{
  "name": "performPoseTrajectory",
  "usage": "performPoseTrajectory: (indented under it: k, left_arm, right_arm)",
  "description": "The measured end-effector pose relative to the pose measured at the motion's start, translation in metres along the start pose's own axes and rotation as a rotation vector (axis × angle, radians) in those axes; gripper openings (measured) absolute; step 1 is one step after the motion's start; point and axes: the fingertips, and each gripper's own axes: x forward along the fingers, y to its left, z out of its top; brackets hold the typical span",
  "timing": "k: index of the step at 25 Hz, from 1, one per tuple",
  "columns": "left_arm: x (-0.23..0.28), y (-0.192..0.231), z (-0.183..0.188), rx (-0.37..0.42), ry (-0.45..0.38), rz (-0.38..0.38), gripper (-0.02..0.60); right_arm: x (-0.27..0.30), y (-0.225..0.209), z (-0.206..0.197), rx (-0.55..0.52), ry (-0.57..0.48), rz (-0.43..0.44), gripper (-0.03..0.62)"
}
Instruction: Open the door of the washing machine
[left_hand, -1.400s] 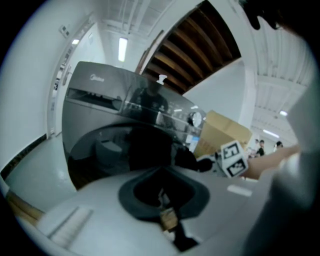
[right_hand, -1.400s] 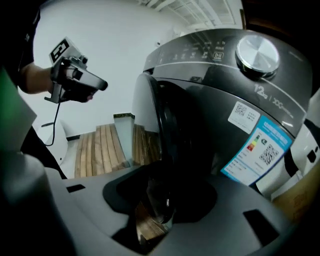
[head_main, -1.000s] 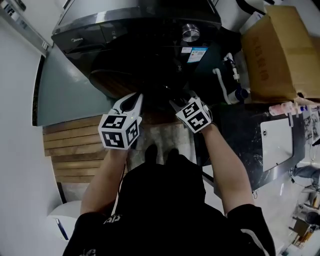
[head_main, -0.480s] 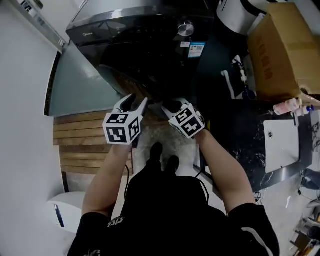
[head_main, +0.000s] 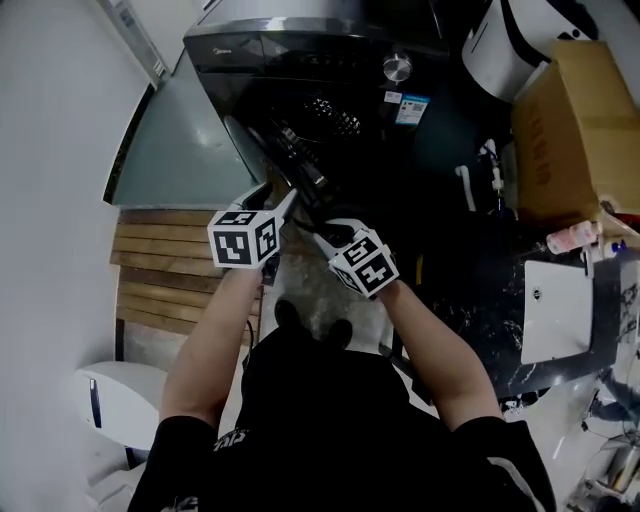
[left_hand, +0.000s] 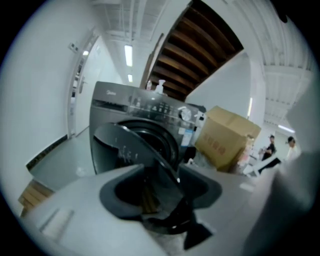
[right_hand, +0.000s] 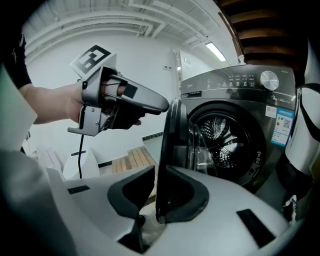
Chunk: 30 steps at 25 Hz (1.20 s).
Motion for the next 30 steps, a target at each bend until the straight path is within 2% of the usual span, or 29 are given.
performPoseTrajectory:
  k: [4,9,15,20,24,30]
  left_arm:
    - [-0.014,0.013,-0.004,-0.019,-0.002,0.035,0.225]
    - [-0.028,0.022,-0.012,0.002,0.02,0.034,0.225]
    - [-0.052,0.047,-0.024,0.045,0.047,0.077,0.224]
    - [-0.077,0.082,-0.035,0.027,0.052,0.093,0.184]
    - [-0.096,0.107,-0.04,0.024,0.052,0.079,0.168]
    - [-0.124,0.145,-0.044,0.035,0.039,0.084,0.143]
  right_arm:
    - [0.004,0.032,-0.001,-0.038,0.023,0.058,0.063]
    - [0.017,0.069,0.005,-0.05,0.037,0.105,0.064]
    - [0.042,0.117,0.019,0.0,0.032,0.174,0.058]
    - [0.063,0.154,0.037,0.055,0.013,0.235,0.058]
    - [0.075,0.157,0.054,0.106,-0.008,0.216,0.057]
    - [0.082,0.146,0.079,0.198,-0.067,0.134,0.051]
